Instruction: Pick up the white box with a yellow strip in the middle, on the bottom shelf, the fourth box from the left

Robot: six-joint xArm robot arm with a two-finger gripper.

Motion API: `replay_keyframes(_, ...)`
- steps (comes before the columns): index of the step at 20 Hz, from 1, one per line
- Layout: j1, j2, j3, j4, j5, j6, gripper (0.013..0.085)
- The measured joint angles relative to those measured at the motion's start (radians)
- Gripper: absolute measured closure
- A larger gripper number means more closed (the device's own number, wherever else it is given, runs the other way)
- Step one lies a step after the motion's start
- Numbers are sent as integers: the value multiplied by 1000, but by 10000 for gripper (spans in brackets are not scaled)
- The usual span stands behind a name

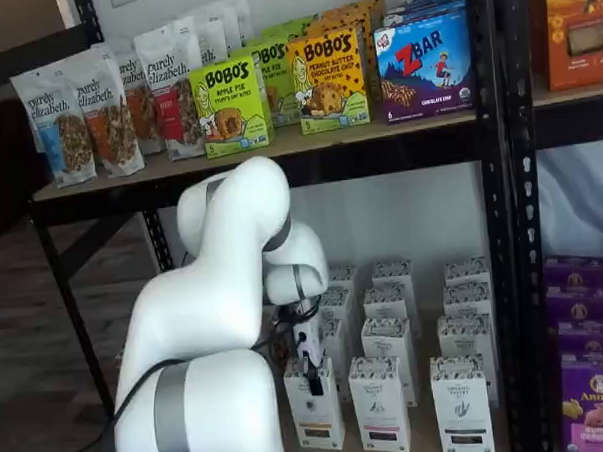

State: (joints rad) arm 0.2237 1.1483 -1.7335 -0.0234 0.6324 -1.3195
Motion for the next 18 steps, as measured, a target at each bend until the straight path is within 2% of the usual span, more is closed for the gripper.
replay_keyframes(2,1,-3,5,0,-3,1,450)
replay_keyframes(9,6,-37,60,-32,-33,33,450)
replay_keyframes(18,23,-143,232,-37,-86,56,450)
